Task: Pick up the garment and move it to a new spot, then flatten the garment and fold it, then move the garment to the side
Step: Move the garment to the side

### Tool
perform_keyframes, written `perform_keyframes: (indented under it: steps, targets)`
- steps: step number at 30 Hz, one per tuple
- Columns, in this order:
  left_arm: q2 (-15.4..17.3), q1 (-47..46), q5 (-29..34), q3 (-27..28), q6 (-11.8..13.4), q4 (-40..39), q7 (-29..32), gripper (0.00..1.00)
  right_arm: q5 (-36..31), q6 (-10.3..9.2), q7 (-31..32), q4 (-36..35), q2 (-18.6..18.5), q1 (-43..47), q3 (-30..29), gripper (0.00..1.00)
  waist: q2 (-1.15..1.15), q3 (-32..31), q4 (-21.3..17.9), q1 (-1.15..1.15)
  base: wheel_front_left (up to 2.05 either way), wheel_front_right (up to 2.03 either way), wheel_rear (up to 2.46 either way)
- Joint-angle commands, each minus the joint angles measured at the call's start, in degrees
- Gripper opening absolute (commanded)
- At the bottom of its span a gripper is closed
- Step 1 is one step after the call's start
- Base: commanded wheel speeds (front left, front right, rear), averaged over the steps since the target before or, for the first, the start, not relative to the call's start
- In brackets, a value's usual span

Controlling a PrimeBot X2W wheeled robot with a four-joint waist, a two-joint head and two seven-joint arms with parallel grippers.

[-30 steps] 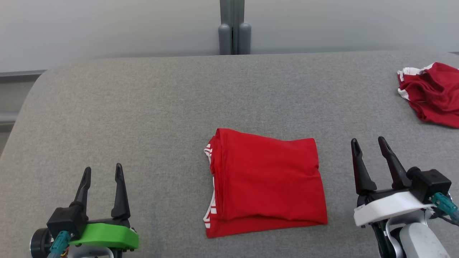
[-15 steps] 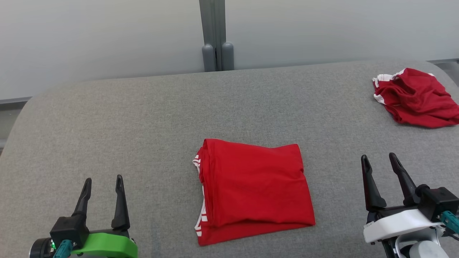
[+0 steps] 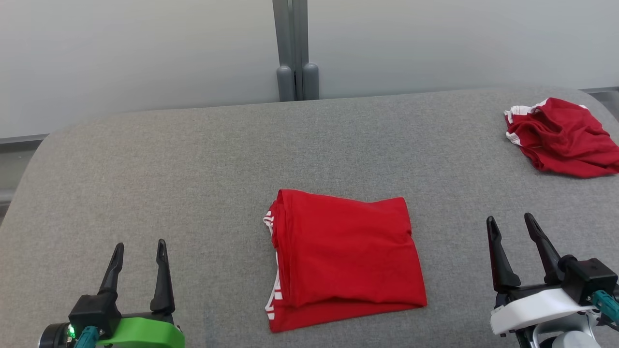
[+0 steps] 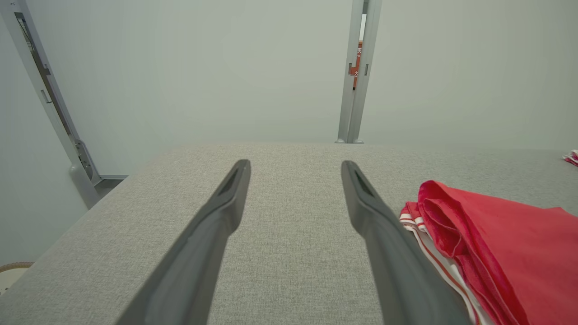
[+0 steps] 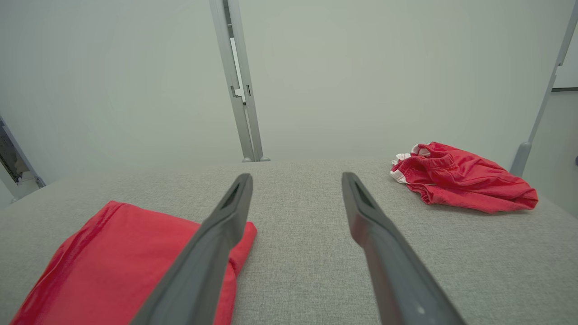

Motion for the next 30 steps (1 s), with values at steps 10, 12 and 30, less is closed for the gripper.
perform_keyframes:
  steps: [10, 12, 30]
  targets:
    - [0.1, 0.8, 0.1, 0.2, -0.3, 0.3, -0.1, 1.0, -0.5, -0.04, -0.1, 0.6, 0.2, 0.7, 0.0, 1.0, 0.0, 0.2, 0.1, 0.0, 0.0, 0.0, 0.0]
    - [0.1, 0.7, 0.1, 0.2, -0.3, 0.3, -0.1, 1.0, -0.6, -0.04, -0.1, 0.7, 0.2, 0.7, 0.0, 1.0, 0.0, 0.2, 0.2, 0.0, 0.0, 0.0, 0.0]
    - [0.1, 1.1, 0.0, -0.1, 0.1, 0.0, -0.1, 1.0, -0.7, -0.04, -0.1, 1.8, 0.1, 0.7, 0.4, 1.0, 0.0, 0.1, 0.2, 0.0, 0.0, 0.0, 0.0]
